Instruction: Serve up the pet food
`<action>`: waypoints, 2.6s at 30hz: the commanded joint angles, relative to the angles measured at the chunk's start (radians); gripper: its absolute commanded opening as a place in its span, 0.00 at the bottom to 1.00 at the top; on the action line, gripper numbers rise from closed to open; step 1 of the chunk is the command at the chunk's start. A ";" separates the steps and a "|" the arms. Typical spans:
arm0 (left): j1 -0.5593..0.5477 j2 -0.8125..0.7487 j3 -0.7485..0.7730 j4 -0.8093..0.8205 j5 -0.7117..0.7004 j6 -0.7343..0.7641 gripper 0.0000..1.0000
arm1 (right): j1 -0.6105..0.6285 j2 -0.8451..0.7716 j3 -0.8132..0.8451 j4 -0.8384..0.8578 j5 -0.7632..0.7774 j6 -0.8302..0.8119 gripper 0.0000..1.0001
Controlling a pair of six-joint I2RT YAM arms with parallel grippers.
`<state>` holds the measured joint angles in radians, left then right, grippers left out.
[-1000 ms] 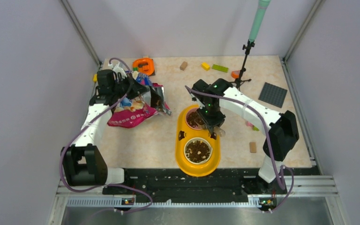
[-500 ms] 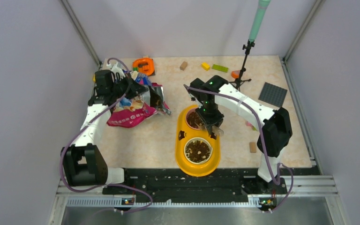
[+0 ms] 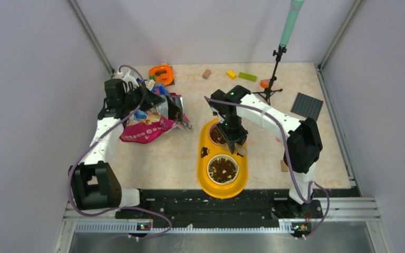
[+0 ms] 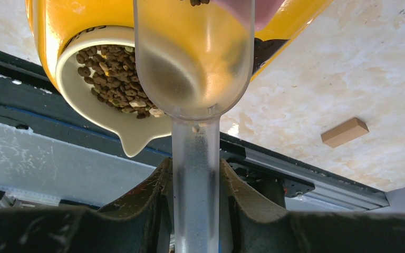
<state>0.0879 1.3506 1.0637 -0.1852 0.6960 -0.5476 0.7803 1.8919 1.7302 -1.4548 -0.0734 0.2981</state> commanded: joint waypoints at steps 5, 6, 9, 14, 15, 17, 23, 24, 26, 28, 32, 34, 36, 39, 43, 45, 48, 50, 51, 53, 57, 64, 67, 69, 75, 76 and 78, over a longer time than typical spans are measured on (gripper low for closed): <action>0.038 -0.028 -0.023 0.101 -0.026 0.012 0.00 | -0.010 -0.028 0.010 -0.046 -0.048 0.066 0.00; 0.039 -0.028 -0.025 0.104 -0.023 0.011 0.00 | -0.010 -0.030 -0.006 -0.047 -0.055 0.070 0.00; 0.042 -0.030 -0.028 0.103 -0.023 0.012 0.00 | -0.010 -0.056 -0.017 -0.047 -0.050 0.091 0.00; 0.044 -0.027 -0.032 0.109 -0.020 0.008 0.00 | -0.012 -0.069 0.017 -0.048 -0.065 0.114 0.00; 0.044 -0.026 -0.033 0.111 -0.018 0.007 0.00 | -0.012 -0.066 0.031 -0.049 -0.064 0.116 0.00; 0.044 -0.024 -0.031 0.113 -0.016 0.006 0.00 | -0.013 -0.061 0.059 -0.048 -0.061 0.123 0.00; 0.046 -0.031 -0.034 0.105 -0.017 0.009 0.00 | -0.033 -0.071 0.072 -0.048 -0.060 0.128 0.00; 0.046 -0.033 -0.036 0.103 -0.017 0.009 0.00 | -0.039 -0.074 0.075 -0.049 -0.058 0.130 0.00; 0.046 -0.036 -0.039 0.102 -0.017 0.008 0.00 | -0.051 -0.082 0.078 -0.049 -0.060 0.133 0.00; 0.046 -0.037 -0.041 0.101 -0.017 0.008 0.00 | -0.058 -0.090 0.071 -0.049 -0.064 0.131 0.00; 0.047 -0.044 -0.042 0.095 -0.017 0.011 0.00 | -0.061 -0.104 0.011 -0.048 -0.049 0.123 0.00; 0.047 -0.047 -0.046 0.095 -0.017 0.011 0.00 | -0.063 -0.113 -0.024 -0.045 -0.038 0.117 0.00; 0.047 -0.049 -0.048 0.092 -0.017 0.012 0.00 | -0.066 -0.118 -0.029 -0.048 -0.029 0.113 0.00; 0.047 -0.057 -0.053 0.090 -0.019 0.012 0.00 | -0.075 -0.122 0.014 -0.049 -0.026 0.116 0.00; 0.047 -0.061 -0.056 0.090 -0.018 0.009 0.00 | -0.083 -0.125 0.013 -0.049 -0.019 0.113 0.00; 0.047 -0.067 -0.058 0.087 -0.021 0.009 0.00 | -0.085 -0.136 -0.005 -0.048 -0.009 0.111 0.00; 0.047 -0.070 -0.063 0.089 -0.023 0.009 0.00 | -0.100 -0.149 -0.029 -0.047 0.004 0.097 0.00; 0.047 -0.072 -0.065 0.090 -0.019 0.002 0.00 | -0.111 -0.158 -0.048 -0.048 -0.001 0.081 0.00; 0.047 -0.074 -0.069 0.092 -0.015 0.001 0.00 | -0.114 -0.162 -0.061 -0.048 -0.010 0.071 0.00; 0.047 -0.075 -0.073 0.093 -0.015 -0.004 0.00 | -0.115 -0.165 -0.091 -0.047 -0.036 0.053 0.00; 0.047 -0.085 -0.080 0.093 -0.018 -0.007 0.00 | -0.116 -0.181 -0.108 -0.048 -0.035 0.047 0.00; 0.047 -0.093 -0.091 0.096 -0.017 -0.016 0.00 | -0.115 -0.180 -0.083 -0.046 -0.028 0.040 0.00; 0.047 -0.093 -0.093 0.096 -0.013 -0.021 0.00 | -0.113 -0.191 -0.138 -0.042 0.016 0.014 0.00; 0.047 -0.092 -0.096 0.098 -0.008 -0.027 0.00 | -0.105 -0.188 -0.143 -0.031 0.053 -0.019 0.00; 0.047 -0.092 -0.100 0.112 -0.008 -0.046 0.00 | -0.059 -0.153 -0.117 -0.005 0.086 -0.075 0.00; 0.047 -0.092 -0.100 0.112 -0.007 -0.046 0.00 | -0.050 -0.148 -0.115 0.002 0.079 -0.079 0.00; 0.047 -0.094 -0.100 0.112 -0.010 -0.048 0.00 | -0.034 -0.145 -0.111 0.017 0.078 -0.092 0.00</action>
<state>0.1162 1.2938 0.9703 -0.1253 0.6991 -0.5884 0.7044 1.7458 1.5898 -1.4643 0.0101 0.2550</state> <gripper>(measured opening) 0.009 0.296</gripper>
